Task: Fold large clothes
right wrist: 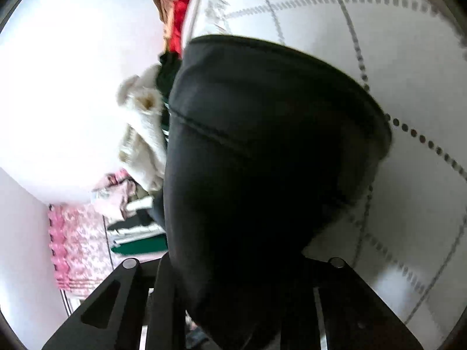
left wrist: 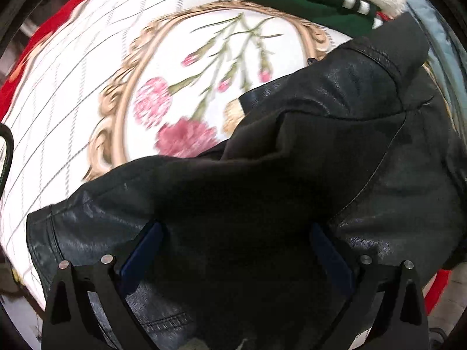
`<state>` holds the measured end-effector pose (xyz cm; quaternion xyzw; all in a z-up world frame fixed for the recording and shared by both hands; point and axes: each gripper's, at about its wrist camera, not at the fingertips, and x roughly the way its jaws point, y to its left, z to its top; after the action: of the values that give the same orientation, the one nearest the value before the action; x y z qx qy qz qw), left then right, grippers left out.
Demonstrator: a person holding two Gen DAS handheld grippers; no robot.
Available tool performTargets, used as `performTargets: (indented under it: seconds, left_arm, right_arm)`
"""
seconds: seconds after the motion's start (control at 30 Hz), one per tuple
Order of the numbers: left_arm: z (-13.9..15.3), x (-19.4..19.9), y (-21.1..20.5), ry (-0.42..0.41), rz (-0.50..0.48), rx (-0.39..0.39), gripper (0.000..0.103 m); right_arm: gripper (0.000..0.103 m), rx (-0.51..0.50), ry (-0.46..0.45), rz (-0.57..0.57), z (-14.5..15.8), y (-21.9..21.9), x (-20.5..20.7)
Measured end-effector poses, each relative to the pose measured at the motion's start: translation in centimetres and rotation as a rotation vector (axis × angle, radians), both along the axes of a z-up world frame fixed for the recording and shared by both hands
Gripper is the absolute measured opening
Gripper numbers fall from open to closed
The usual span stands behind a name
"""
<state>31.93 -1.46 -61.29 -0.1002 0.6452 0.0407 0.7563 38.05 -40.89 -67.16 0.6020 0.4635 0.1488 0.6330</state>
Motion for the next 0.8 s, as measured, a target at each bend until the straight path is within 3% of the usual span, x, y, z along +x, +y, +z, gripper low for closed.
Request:
performTargets:
  seconds: [0.23, 0.33, 0.47, 0.57, 0.67, 0.8]
  left_arm:
    - [-0.2, 5.0, -4.5, -0.033, -0.153, -0.124, 0.103]
    - [-0.1, 7.3, -6.8, -0.080, -0.204, -0.151, 0.103]
    - [0.3, 9.1, -7.8, -0.105, -0.205, -0.216, 0.103]
    - [1.9, 8.7, -5.2, -0.113, -0.121, -0.244, 0.103]
    - [4.6, 6.0, 0.7, -0.154, 0.036, -0.274, 0.103]
    - [7.4, -1.1, 11.0, -0.175, 0.299, -0.268, 0.103]
  right_arm:
    - [0.019, -0.211, -0.113, -0.042, 10.0, 0.1, -2.4]
    - [0.019, -0.301, -0.149, -0.015, 13.1, 0.8, -1.8]
    - [0.019, -0.396, -0.194, 0.042, 15.9, 1.0, -1.3]
    - [0.019, -0.439, -0.237, 0.112, 18.2, 2.9, -0.8]
    - [0.019, -0.483, -0.295, 0.239, 19.9, 7.2, -2.1]
    - [0.019, -0.447, -0.314, 0.433, 19.4, 16.4, -2.7]
